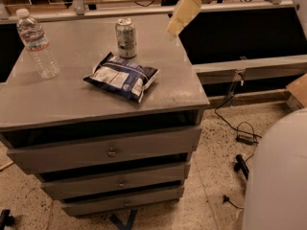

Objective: Move 7up can near water bottle

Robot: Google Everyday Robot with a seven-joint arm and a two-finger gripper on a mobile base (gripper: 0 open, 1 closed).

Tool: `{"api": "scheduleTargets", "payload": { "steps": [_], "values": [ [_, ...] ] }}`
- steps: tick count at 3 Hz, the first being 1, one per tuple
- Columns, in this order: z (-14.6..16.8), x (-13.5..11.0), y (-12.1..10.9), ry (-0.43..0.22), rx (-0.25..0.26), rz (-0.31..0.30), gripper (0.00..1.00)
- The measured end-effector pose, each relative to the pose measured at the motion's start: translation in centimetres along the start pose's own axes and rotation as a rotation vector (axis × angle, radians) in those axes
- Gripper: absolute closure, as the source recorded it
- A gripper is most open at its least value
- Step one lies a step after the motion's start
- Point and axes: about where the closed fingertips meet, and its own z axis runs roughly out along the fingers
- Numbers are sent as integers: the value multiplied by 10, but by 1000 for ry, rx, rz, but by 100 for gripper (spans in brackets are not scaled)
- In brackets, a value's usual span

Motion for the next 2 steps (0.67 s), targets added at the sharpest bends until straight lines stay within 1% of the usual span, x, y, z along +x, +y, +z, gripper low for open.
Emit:
{"api": "scheduleTargets", "payload": {
  "steps": [1,2],
  "values": [
    [2,-1,-1,-9,1,-1,0],
    [42,-25,-25,-211,18,-18,0]
  ]
}}
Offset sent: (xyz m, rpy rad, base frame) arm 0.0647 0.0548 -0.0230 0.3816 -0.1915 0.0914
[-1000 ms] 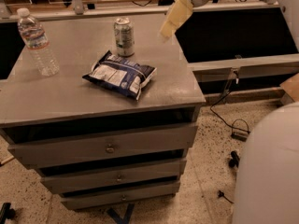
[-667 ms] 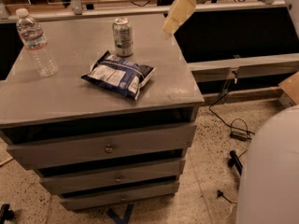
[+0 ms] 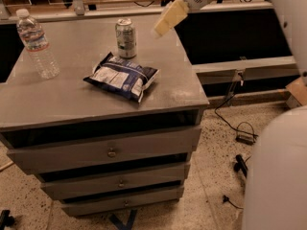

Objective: Move 7up can near water bottle

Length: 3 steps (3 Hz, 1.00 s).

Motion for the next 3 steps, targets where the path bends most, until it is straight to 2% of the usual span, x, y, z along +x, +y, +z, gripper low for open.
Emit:
{"api": "scheduleTargets", "payload": {
  "steps": [1,2,3],
  "values": [
    [51,-19,-27,-160,11,-4,0],
    [97,-33,-47,-228,24,37,0],
    [140,-36,-52,-246,-5,112,0]
  ]
}}
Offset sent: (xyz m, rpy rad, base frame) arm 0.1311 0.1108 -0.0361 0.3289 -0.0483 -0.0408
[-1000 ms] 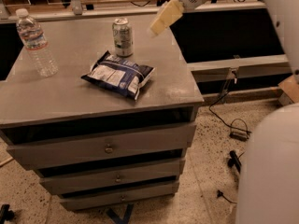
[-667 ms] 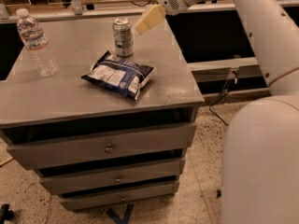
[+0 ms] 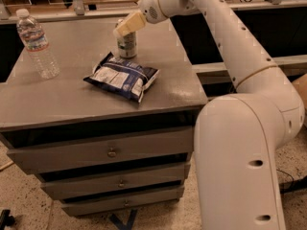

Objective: Move 7up can near water bottle

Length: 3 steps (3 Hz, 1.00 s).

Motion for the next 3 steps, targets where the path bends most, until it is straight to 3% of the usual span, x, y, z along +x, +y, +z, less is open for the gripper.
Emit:
{"api": "scheduleTargets", "payload": {
  "steps": [1,3],
  "values": [
    [0,0,0,0,0,0,0],
    [8,1,3,2,-12,1,41]
  ]
}}
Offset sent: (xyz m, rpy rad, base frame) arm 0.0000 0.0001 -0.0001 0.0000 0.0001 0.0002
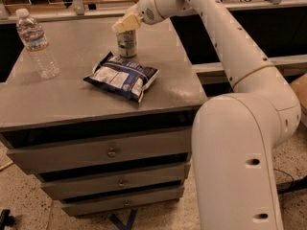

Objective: Move 7up can near water bottle

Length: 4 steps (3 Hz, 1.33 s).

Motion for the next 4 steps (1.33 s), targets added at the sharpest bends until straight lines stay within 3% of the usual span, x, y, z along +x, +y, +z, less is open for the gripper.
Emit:
{"api": "scheduleTargets", "payload": {
  "steps": [2,3,4],
  "values": [
    [8,1,3,2,-12,2,88],
    [11,2,5,3,-17,2,100],
    [4,-26,9,-63,-25,-41,100]
  ]
}}
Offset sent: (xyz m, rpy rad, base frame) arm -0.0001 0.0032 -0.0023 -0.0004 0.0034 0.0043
